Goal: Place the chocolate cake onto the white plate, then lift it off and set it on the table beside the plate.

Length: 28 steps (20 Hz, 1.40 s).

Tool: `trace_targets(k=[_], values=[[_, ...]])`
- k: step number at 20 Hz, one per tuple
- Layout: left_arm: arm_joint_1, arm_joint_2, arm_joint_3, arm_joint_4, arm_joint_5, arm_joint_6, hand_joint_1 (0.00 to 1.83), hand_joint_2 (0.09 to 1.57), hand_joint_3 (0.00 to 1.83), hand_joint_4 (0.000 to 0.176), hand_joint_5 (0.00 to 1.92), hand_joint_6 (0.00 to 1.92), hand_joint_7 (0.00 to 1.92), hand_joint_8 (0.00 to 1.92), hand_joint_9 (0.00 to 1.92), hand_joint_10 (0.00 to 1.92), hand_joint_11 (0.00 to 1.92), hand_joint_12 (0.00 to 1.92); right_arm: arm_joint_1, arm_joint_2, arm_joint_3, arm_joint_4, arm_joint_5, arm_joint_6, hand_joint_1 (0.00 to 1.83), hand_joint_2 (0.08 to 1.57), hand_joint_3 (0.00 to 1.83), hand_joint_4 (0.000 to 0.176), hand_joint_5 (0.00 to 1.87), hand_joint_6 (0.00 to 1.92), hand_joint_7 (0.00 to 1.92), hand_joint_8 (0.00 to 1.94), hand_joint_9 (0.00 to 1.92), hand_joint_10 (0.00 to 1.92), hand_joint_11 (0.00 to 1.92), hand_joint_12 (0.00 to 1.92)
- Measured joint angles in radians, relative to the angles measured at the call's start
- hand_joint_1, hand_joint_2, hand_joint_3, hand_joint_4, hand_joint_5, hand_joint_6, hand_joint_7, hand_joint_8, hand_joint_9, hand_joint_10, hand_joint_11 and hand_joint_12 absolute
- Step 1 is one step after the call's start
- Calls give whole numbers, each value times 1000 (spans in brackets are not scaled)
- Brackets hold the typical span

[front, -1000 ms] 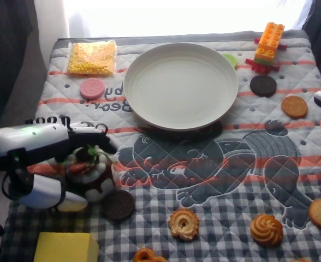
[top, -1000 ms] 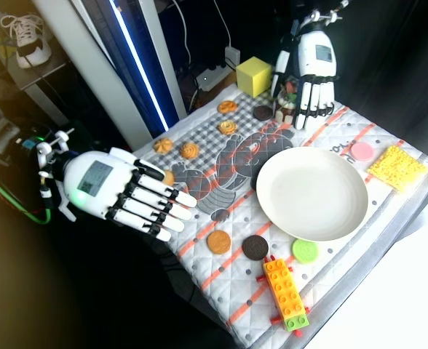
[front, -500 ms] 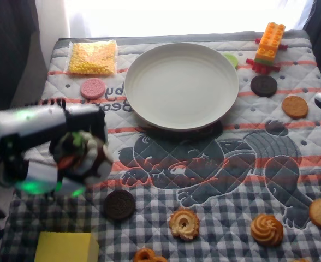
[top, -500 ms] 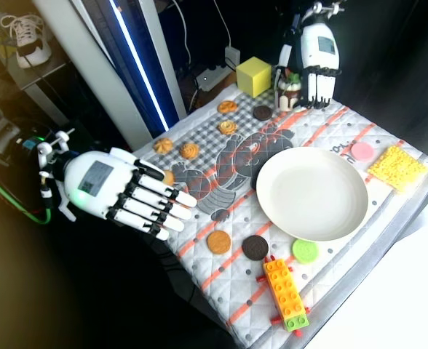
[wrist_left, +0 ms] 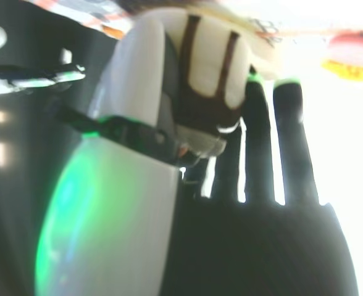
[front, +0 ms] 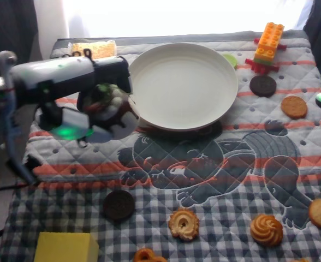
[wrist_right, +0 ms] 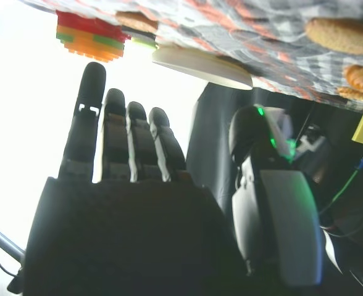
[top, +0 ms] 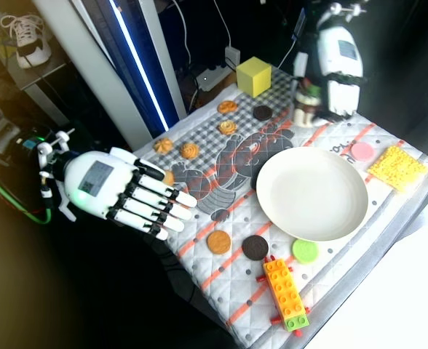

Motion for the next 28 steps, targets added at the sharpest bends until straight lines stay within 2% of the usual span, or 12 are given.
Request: trace_targets(k=[1,4,6,8,10,14,19,21,22,24,25,28], values=[[-10,-24,26,-17,14,1,1199,1191,0,73,56,1676,155,1484,148,1531,13,1751,0,0,2,-4,2,0,367,1310,0,0,0,0,0,0,0,87,0,1194],[-49,-97,112,-55,44,1,1179,1186,0,16,91,1206,83,1783,189,1911,249,1920,0,0,2,-8,4,0,388,1342,6,0,0,0,0,0,39,46,0,1236],[-63,-152,153,-129,57,2,1538,1235,39,1,77,1441,50,1910,437,1804,194,1921,0,0,2,-6,3,0,398,1342,2,0,0,0,0,0,36,60,0,1096],[-64,-173,153,-187,79,2,1319,1195,19,0,15,1576,32,1825,169,1909,162,1921,0,0,2,-8,4,0,419,1329,0,0,0,0,0,0,6,132,0,1165],[-67,-183,161,-200,89,2,1596,1213,38,0,44,1729,92,1786,551,1687,252,1921,0,0,2,-7,4,0,435,1340,3,0,0,0,0,0,0,171,0,1181],[-87,-259,245,-230,98,3,1251,1168,17,0,5,1580,187,1921,531,1921,665,1921,0,0,4,-10,4,0,406,1329,0,0,0,0,0,0,0,149,0,1132],[-93,-341,300,-259,135,3,1133,1179,14,0,0,1539,0,1747,146,1904,294,1921,0,0,4,-8,3,0,450,1343,2,0,0,0,0,0,0,100,0,1024],[-99,-353,311,-260,139,3,1075,1173,9,0,0,1233,0,1303,14,1573,39,1921,0,-2,10,-8,3,0,429,1346,2,0,0,0,0,0,0,105,0,1081],[-99,-359,316,-260,141,3,1002,1161,3,52,0,976,0,874,2,1145,7,1803,0,-4,11,-7,4,0,415,1346,1,0,0,0,0,0,0,91,0,1128],[-99,-367,322,-259,152,3,836,1153,0,106,0,198,0,89,0,120,0,1410,0,-5,10,-9,4,0,382,1340,0,0,0,0,0,0,2,127,0,1302],[-99,-367,322,-261,155,3,796,1108,0,147,0,39,0,17,0,23,0,1366,0,-6,10,-8,4,0,368,1343,0,0,0,0,2,1,0,214,0,1209],[-99,-368,322,-261,152,3,748,1062,0,164,0,0,0,0,0,0,0,938,0,-6,10,-7,4,0,399,1340,0,0,0,0,0,0,0,210,0,1055]])
